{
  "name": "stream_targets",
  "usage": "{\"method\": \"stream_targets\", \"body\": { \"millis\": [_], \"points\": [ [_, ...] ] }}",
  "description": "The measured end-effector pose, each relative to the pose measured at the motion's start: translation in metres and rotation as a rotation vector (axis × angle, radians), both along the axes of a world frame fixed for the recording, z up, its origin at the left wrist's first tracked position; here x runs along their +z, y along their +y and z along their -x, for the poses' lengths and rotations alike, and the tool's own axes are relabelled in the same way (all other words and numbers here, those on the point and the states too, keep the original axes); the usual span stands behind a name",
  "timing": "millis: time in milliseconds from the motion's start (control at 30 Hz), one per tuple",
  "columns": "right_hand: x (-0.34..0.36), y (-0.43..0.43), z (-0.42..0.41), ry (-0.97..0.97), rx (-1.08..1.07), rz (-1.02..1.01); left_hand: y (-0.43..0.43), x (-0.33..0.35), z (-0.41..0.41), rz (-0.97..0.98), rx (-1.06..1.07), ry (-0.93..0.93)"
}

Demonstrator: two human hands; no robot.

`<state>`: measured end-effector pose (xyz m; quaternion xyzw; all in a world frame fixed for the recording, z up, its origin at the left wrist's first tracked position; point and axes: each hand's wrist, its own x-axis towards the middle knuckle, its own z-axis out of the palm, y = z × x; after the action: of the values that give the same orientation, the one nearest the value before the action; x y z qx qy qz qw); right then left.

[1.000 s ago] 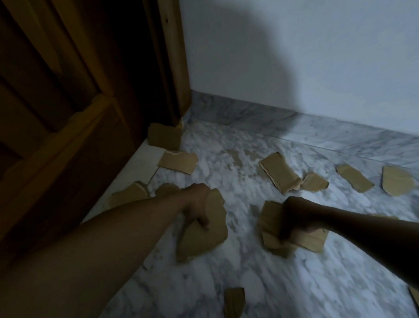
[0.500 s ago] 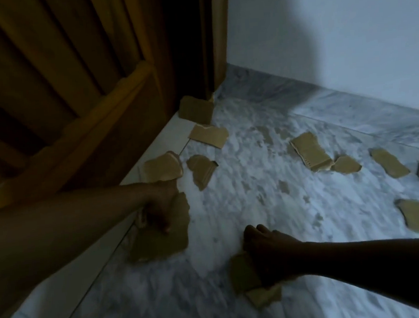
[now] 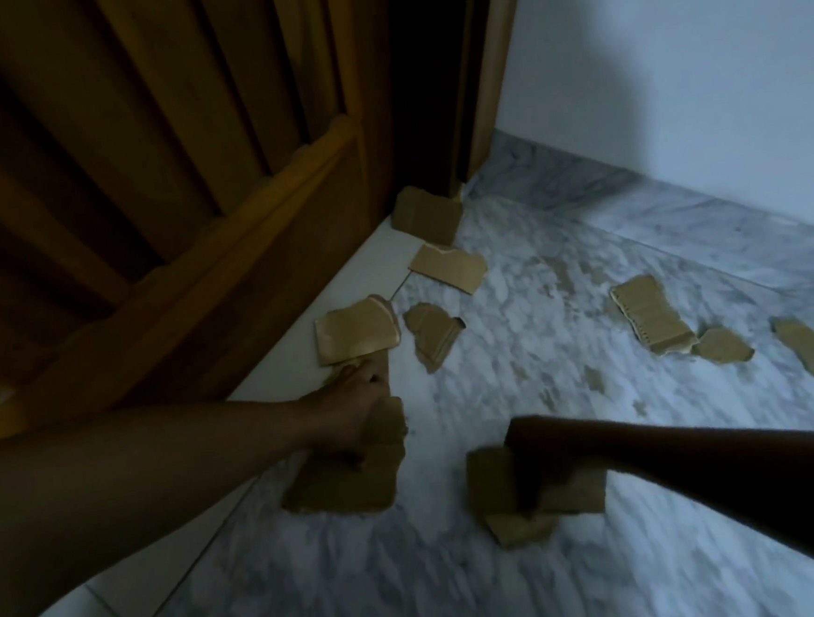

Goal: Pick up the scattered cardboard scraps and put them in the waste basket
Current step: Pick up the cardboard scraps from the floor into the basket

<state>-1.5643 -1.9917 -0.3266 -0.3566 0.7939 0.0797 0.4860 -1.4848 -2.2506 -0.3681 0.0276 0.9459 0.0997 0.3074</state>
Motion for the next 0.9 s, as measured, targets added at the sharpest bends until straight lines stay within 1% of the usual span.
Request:
{"method": "stream_targets", "body": {
  "millis": [67,100,133,167,200,267,367,467,500,567,667,733,800,900],
  "points": [
    [0.007,-0.008,0.02,0.033,-0.128,0.084,-0.002,-0.002,-0.003,-0.035,0.005,0.046],
    [0.012,-0.013,0.029,0.036,-0.182,0.12,-0.003,-0.002,-0.004,-0.02,0.004,0.077],
    [0.014,-0.017,0.037,0.034,-0.251,0.161,-0.005,-0.001,-0.004,0.004,0.019,0.085],
    [0.015,-0.021,0.043,0.049,-0.292,0.203,-0.006,0.001,-0.005,0.021,0.057,0.056],
    [0.019,-0.026,0.046,0.057,-0.317,0.23,-0.007,0.002,-0.006,0.024,0.101,0.017],
    [0.017,-0.034,0.05,0.05,-0.349,0.246,-0.007,0.009,-0.005,0.049,0.125,-0.048],
    [0.013,-0.04,0.052,0.052,-0.376,0.302,-0.007,0.011,-0.004,0.029,0.12,-0.046],
    [0.012,-0.043,0.057,0.023,-0.454,0.35,-0.004,0.014,-0.002,0.011,0.049,-0.061],
    [0.011,-0.043,0.061,-0.005,-0.515,0.367,-0.003,0.015,0.0,0.002,0.039,-0.083],
    [0.004,-0.044,0.074,-0.107,-0.729,0.454,-0.002,0.024,0.011,-0.039,0.063,-0.129],
    [0.003,-0.057,0.088,-0.227,-1.067,0.548,-0.013,0.041,0.033,-0.066,0.205,-0.169],
    [0.0,-0.074,0.094,-0.212,-1.176,0.557,-0.031,0.049,0.048,-0.085,0.345,-0.137],
    [-0.009,-0.09,0.096,-0.108,-1.161,0.493,-0.047,0.052,0.058,-0.143,0.484,-0.091],
    [-0.026,-0.107,0.088,0.162,-0.937,0.316,-0.062,0.046,0.061,-0.123,0.552,-0.041]
  ]
}}
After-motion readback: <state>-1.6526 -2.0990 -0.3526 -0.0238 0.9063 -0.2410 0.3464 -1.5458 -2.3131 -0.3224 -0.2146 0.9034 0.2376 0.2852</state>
